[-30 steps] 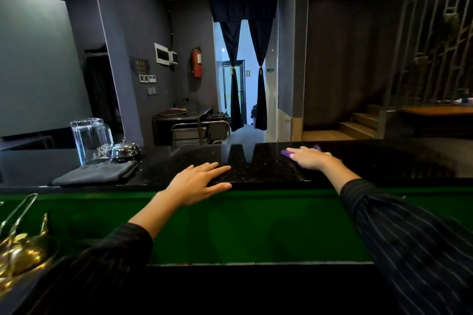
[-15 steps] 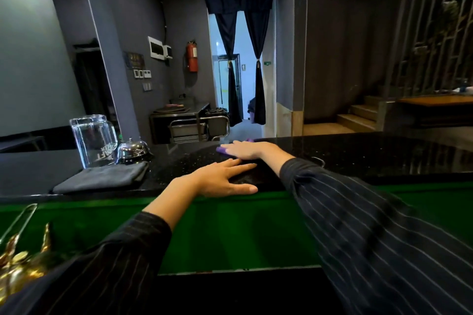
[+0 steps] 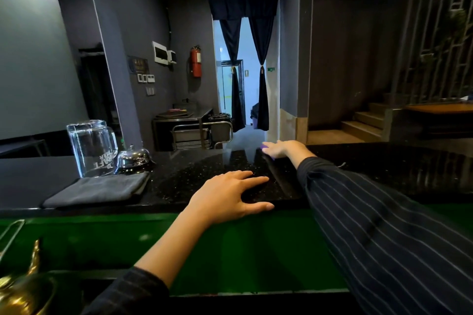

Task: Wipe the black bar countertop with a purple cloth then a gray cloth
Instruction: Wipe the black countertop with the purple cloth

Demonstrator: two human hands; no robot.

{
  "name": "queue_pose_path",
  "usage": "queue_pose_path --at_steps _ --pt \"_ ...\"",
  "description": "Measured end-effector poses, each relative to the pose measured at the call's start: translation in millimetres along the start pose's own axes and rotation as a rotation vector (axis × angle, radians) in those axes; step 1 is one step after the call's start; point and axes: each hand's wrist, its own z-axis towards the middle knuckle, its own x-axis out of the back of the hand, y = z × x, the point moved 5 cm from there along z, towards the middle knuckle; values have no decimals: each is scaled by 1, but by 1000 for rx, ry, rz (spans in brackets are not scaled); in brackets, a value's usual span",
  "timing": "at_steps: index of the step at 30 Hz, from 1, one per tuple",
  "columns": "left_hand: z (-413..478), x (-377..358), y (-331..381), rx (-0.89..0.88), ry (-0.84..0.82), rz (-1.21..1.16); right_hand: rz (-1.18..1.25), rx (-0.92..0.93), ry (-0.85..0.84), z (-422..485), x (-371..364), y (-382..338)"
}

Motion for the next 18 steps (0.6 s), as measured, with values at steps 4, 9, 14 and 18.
queue_pose_path --at_steps 4,9,14,18 --pt "-1 2 -3 -11 68 -32 -98 237 20 -99 -21 -118" --pt "-20 9 3 -123 224 12 -162 558 -30 -226 -38 -175" --pt "-98 -3 -61 81 471 211 45 502 -82 -257 -26 -126" --pt "-125 -21 -77 309 290 228 -44 276 66 -232 -33 -132"
